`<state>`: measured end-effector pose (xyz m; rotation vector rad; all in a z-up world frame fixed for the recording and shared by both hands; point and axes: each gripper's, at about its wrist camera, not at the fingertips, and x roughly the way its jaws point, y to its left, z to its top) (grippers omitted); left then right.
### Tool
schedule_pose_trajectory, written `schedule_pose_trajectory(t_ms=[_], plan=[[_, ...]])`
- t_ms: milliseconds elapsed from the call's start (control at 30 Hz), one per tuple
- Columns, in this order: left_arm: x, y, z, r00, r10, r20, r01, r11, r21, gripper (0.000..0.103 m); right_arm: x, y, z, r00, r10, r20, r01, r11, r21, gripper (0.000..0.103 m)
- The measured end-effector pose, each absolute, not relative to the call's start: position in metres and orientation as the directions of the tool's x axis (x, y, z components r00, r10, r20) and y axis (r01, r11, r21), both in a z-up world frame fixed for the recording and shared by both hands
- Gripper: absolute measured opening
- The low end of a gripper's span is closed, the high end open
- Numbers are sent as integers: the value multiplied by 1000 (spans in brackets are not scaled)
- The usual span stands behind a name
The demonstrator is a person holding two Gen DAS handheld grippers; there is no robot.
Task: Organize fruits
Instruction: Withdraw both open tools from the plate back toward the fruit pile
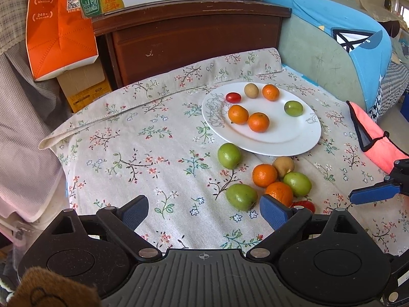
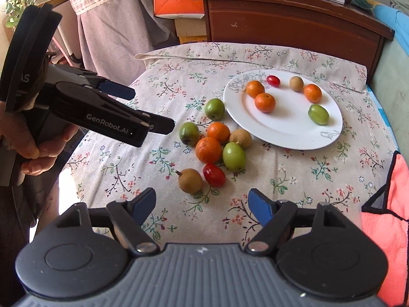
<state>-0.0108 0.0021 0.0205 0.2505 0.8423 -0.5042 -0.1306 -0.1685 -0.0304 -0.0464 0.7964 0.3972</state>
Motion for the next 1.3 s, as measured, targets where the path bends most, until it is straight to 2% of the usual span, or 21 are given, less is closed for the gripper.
schedule_pose_trajectory(t_ms=[100, 167, 367, 533, 600, 700, 800, 867, 1300], plan=[[-13, 0, 19, 553, -338, -762, 544, 839, 22, 95, -132, -161, -34, 628, 345, -698, -390, 915, 102, 75], [-14, -2, 19, 549, -343, -762, 554, 832, 25, 95, -131, -157, -35, 631, 357, -689, -402, 910, 104, 66], [-14, -4, 15, 549, -343, -762, 565, 825, 35, 93, -124, -149, -42, 626, 369, -687, -418, 903, 104, 54], [-13, -5, 10, 545, -353, -760, 575, 817, 33, 92, -116, -145, -49, 627, 359, -692, -417, 904, 91, 51], [-12, -6, 9, 540, -362, -760, 581, 813, 25, 91, -113, -144, -51, 630, 348, -694, -410, 908, 84, 50], [-10, -8, 6, 534, -369, -761, 586, 810, 19, 86, -109, -143, -54, 627, 355, -694, -411, 907, 92, 40], [-9, -10, 3, 524, -376, -765, 596, 803, 14, 76, -107, -141, -57, 631, 346, -695, -413, 907, 77, 36], [-9, -12, 0, 519, -379, -766, 604, 797, 14, 74, -106, -140, -58, 626, 347, -698, -415, 906, 78, 27], [-1, -24, -10, 502, -420, -756, 654, 757, 14, 67, -114, -147, -52, 583, 368, -724, -408, 904, 131, 26]])
